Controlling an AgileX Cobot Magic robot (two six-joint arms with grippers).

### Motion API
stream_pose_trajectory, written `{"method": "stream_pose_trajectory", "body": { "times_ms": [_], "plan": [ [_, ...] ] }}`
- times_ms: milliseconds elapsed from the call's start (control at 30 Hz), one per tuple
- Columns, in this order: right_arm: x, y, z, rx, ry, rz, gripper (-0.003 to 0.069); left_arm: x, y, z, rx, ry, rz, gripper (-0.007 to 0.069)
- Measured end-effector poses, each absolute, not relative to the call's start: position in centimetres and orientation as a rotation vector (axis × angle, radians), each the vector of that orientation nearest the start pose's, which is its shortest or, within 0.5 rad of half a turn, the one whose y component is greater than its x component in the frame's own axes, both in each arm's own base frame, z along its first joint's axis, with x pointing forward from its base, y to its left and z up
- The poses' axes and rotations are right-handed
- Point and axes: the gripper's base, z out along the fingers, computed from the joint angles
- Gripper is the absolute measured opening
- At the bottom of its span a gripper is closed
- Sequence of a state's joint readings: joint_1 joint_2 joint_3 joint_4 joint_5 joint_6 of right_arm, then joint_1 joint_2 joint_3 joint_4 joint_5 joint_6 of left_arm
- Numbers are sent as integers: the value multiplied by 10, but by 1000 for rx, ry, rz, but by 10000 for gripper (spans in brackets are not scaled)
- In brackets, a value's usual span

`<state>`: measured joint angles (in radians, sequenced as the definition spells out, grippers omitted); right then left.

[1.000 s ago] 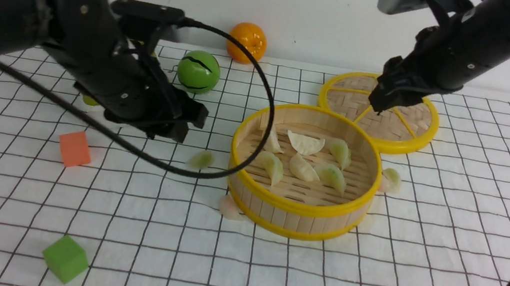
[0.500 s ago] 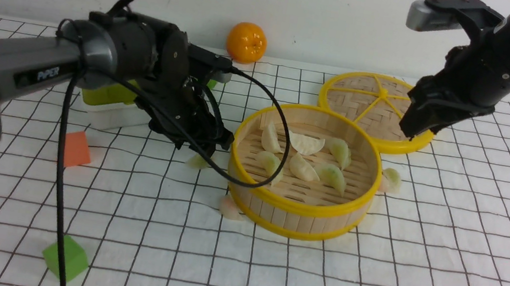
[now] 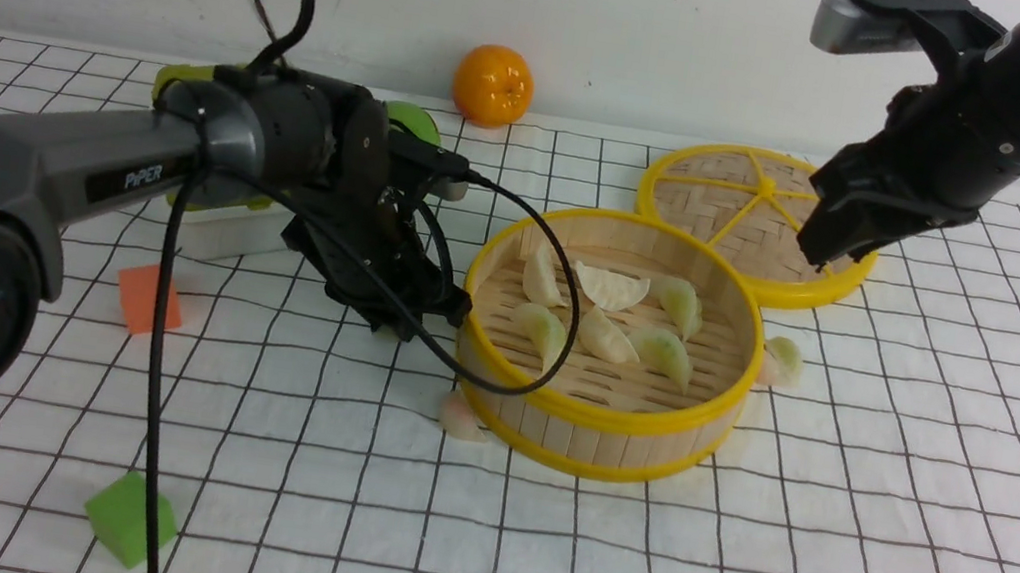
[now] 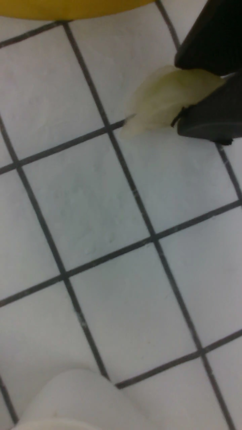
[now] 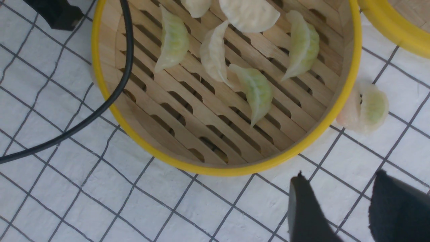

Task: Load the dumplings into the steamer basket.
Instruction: Use the left arm to put the dumpling into the steamer

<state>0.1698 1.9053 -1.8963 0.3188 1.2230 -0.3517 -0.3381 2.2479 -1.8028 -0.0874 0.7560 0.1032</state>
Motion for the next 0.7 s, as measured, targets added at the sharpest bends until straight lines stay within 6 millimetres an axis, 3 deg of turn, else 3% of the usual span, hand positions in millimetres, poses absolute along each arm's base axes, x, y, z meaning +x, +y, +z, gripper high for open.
{"method": "stream_pose_trajectory", "body": {
  "times_ms": [200, 300, 367, 400, 500, 700],
  "plan": [
    [403, 96, 339, -639, 2608, 384, 239, 451, -169, 218, 512, 2683, -231, 156],
    [403, 96, 339, -639, 2608, 384, 238, 441, -181, 270, 425, 2620, -485, 156],
    [403, 96, 339, -639, 2609, 384, 238, 436, -189, 280, 401, 2606, -596, 156],
    [403, 96, 339, -639, 2609, 384, 238, 430, -202, 285, 383, 2601, -717, 156],
    [403, 96, 339, -639, 2609, 384, 239, 422, -226, 273, 366, 2654, -779, 156],
    [402, 96, 339, -640, 2609, 384, 239, 413, -258, 251, 401, 2689, -714, 156]
  ]
}}
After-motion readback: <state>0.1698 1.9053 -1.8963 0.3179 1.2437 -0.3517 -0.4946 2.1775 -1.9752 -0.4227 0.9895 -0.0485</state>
